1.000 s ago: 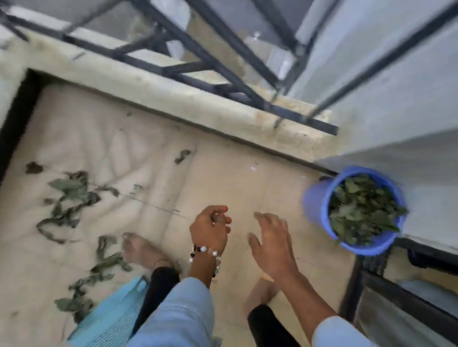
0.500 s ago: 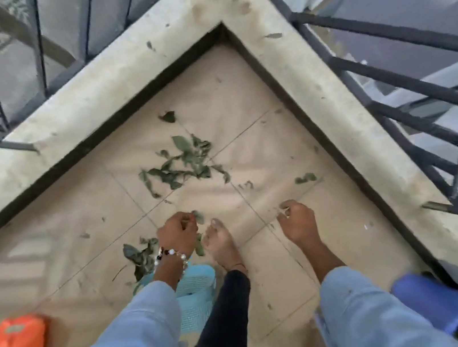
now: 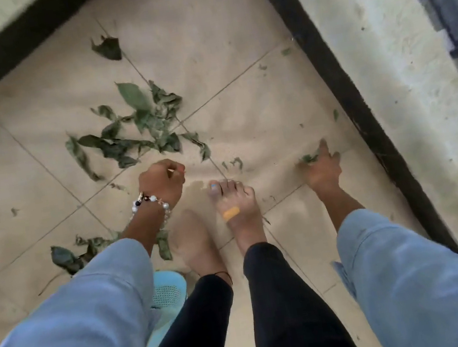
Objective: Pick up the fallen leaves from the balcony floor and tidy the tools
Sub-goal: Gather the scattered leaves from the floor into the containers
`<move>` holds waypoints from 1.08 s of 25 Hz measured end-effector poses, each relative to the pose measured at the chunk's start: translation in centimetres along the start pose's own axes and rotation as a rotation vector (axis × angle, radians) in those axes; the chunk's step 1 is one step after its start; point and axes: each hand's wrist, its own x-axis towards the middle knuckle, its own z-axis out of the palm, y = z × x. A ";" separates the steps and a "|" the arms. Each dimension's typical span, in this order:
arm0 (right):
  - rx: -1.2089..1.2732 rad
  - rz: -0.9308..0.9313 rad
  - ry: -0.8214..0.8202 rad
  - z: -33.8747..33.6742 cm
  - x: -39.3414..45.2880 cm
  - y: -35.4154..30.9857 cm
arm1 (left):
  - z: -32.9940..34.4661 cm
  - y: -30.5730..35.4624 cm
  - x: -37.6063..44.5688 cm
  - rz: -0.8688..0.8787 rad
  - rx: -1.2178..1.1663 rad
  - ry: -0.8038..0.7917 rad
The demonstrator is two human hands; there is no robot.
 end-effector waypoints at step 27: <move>-0.637 -1.043 0.008 11.1 -3.9 -18.7 | -0.8 -3.5 4.1 -0.516 -0.826 0.139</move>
